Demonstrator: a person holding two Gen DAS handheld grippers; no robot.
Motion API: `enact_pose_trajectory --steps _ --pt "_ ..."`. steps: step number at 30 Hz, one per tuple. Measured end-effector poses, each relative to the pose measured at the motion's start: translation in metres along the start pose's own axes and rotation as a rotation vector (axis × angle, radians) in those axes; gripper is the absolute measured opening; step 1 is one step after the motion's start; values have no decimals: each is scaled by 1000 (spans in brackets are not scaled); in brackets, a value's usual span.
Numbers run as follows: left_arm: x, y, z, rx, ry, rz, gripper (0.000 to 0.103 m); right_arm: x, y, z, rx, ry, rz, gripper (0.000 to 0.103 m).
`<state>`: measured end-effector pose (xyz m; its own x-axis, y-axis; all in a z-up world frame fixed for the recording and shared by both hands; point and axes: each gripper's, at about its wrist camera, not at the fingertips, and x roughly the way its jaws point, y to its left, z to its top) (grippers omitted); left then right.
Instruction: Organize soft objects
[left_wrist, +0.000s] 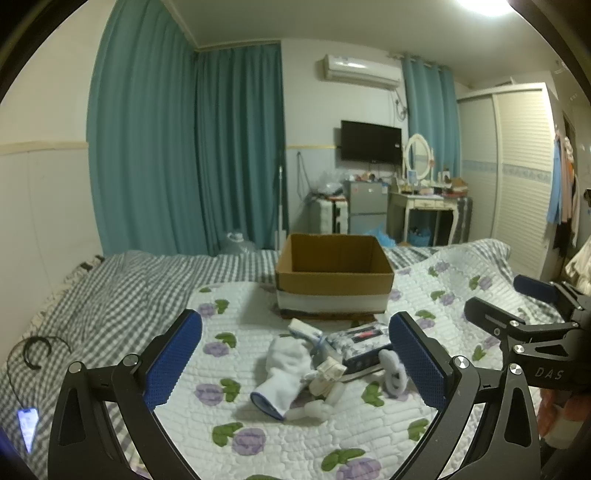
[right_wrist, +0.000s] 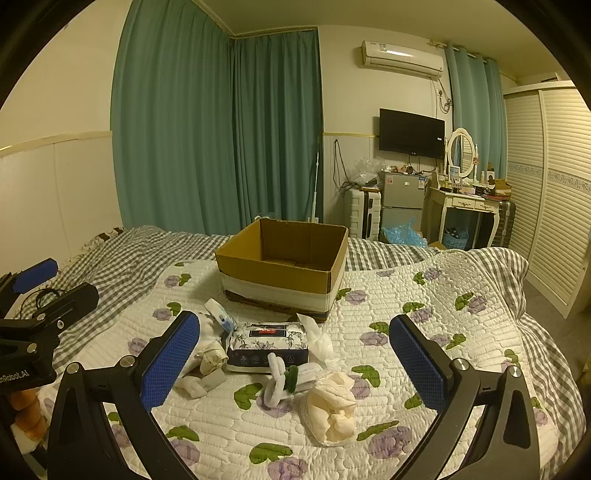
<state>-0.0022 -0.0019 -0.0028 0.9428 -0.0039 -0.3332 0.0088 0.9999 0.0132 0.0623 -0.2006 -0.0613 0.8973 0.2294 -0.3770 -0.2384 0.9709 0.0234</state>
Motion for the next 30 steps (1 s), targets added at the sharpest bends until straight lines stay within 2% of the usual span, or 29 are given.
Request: enact_pose_trajectory --steps 30 --pt "0 -3 -4 3 6 0 103 2 3 -3 -6 16 1 103"
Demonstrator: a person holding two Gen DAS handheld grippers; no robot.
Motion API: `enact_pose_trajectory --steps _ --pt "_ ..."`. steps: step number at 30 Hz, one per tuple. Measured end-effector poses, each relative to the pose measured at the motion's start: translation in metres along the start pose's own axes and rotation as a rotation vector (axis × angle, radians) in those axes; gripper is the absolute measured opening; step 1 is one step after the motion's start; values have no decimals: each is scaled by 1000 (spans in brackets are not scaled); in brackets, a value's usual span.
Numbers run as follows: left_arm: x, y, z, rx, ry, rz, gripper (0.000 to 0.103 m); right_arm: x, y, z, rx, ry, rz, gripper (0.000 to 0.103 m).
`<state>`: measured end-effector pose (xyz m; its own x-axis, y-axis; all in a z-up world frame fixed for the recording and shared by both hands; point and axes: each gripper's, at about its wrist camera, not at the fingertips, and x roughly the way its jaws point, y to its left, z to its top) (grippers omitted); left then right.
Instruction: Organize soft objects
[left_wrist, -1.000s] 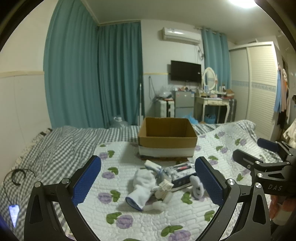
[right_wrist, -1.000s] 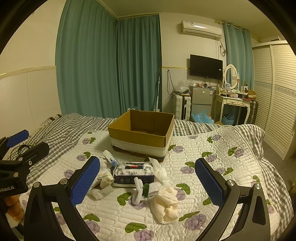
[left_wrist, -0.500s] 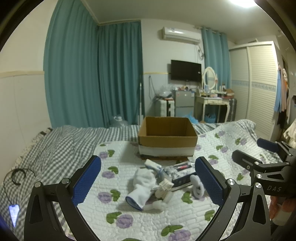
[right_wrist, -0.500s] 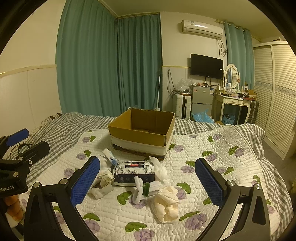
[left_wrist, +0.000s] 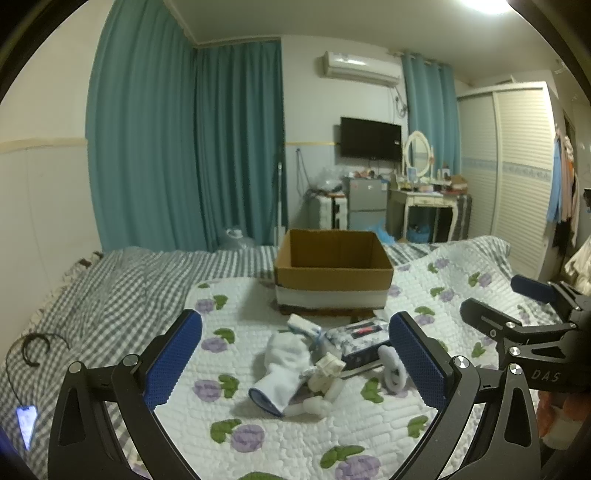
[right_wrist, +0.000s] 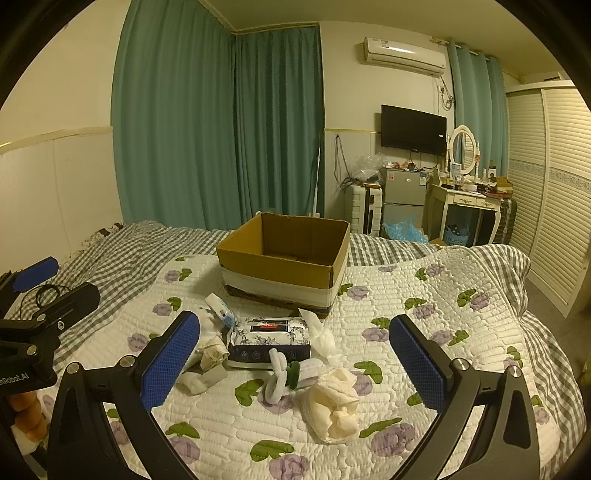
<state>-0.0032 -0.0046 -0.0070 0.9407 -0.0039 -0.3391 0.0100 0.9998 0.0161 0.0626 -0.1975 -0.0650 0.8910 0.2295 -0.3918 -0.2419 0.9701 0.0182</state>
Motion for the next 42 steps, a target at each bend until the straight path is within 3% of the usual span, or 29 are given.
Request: enact_pose_trajectory --steps 15,22,26,28,32,37,40,42 --pt "8 -2 -2 -34 29 -18 103 11 -9 14 -27 56 -16 103" --pt "50 -3 -30 -52 169 -12 103 62 -28 -22 -54 270 -27 103" --pt "73 -6 -50 -46 253 -11 103 101 -46 -57 17 420 -77 103" --pt "85 -9 -58 -36 295 -1 103 122 -53 -72 44 510 -69 97" --pt "102 -16 -69 -19 356 -2 103 140 -54 -79 75 558 -11 95" --pt "118 -22 -75 -12 399 -19 103 164 -49 -87 68 639 14 75" --pt "124 -29 -75 5 407 -11 103 171 -49 -88 84 660 31 55" --pt "126 -35 -74 12 403 -15 103 171 -52 -85 94 657 45 31"
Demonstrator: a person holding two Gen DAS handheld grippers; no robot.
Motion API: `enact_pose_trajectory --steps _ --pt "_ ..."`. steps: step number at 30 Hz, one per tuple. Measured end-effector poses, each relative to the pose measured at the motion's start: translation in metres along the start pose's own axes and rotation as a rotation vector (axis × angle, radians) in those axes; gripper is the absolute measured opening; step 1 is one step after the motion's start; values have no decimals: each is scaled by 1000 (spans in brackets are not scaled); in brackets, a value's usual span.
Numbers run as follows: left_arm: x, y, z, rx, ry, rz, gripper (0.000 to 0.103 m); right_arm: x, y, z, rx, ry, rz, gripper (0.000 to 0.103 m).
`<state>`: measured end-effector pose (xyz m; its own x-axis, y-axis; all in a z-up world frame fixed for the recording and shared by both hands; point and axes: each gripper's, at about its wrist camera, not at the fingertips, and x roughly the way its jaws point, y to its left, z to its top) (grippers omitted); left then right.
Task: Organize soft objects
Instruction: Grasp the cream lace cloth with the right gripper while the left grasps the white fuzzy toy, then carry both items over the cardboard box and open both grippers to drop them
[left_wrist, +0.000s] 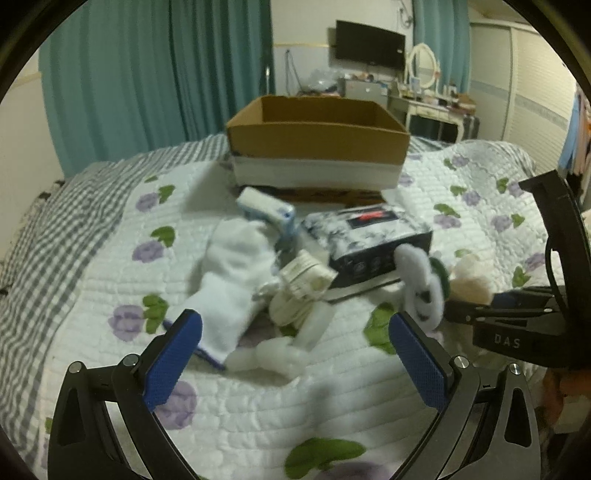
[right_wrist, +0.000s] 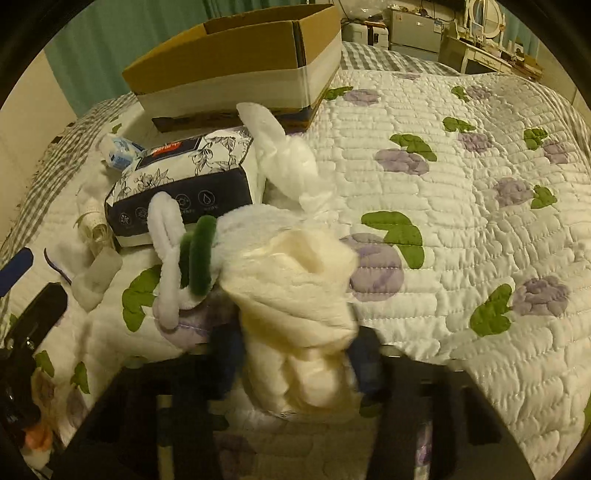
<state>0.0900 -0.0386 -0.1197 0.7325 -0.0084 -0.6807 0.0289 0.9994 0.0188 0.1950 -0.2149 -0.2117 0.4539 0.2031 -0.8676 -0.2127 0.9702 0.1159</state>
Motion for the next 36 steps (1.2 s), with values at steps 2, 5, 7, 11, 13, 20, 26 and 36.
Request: enact_pose_trajectory --steps 2,5,7,11,13,20,26,36 --pt "-1 -7 4 6 -6 -12 103 -8 -4 1 15 -23 18 27" --pt "0 -17 10 20 -4 -42 102 -30 -12 10 17 -92 10 27" --pt "3 -28 15 25 5 -68 102 -42 -17 18 8 -129 -21 27" --pt "17 -49 22 15 42 -115 93 -48 -31 26 0 -143 -44 27" --pt "29 -60 24 9 61 -131 87 -46 -40 27 27 -141 -15 27" --pt "62 -89 22 46 120 -168 58 -40 -50 23 58 -132 29 27" --pt "72 -95 20 63 149 -203 35 -40 -53 20 60 -133 35 27" --pt "44 -80 19 20 125 -243 33 -63 -58 8 95 -165 10 27"
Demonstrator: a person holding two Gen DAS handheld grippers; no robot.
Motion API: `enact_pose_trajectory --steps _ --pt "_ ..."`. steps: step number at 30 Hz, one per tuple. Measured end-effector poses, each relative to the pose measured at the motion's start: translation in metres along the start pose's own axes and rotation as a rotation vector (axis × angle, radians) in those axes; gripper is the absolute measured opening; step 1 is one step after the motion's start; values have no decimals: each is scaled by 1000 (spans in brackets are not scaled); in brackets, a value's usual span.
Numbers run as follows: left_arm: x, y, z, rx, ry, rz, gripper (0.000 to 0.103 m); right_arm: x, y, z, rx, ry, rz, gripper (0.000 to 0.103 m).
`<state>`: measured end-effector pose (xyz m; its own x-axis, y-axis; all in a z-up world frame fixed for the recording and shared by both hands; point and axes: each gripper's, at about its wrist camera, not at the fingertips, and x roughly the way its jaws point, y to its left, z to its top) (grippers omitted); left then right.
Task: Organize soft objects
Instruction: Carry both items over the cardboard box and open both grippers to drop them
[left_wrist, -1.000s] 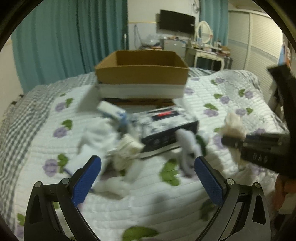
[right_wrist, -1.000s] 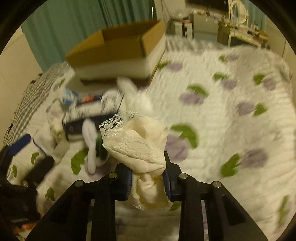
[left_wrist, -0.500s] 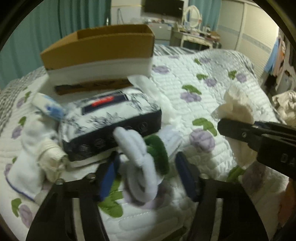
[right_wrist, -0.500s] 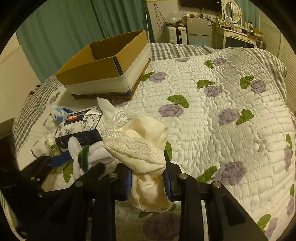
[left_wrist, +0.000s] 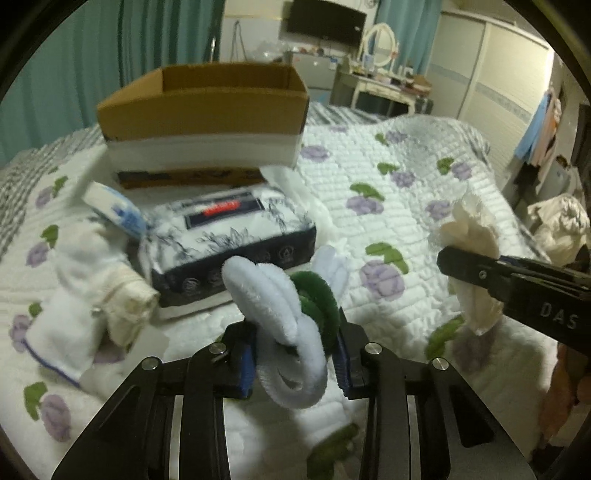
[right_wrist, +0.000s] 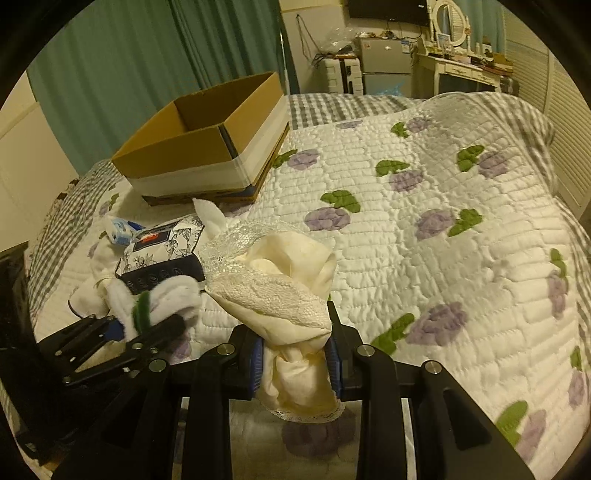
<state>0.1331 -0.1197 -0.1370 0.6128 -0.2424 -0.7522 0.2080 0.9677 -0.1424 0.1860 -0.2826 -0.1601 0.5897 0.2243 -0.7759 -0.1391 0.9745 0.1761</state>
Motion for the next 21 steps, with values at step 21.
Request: enact_pose_trajectory --steps 21 --pt "-104 44 95 63 -299 131 33 -60 86 116 -209 -204 54 27"
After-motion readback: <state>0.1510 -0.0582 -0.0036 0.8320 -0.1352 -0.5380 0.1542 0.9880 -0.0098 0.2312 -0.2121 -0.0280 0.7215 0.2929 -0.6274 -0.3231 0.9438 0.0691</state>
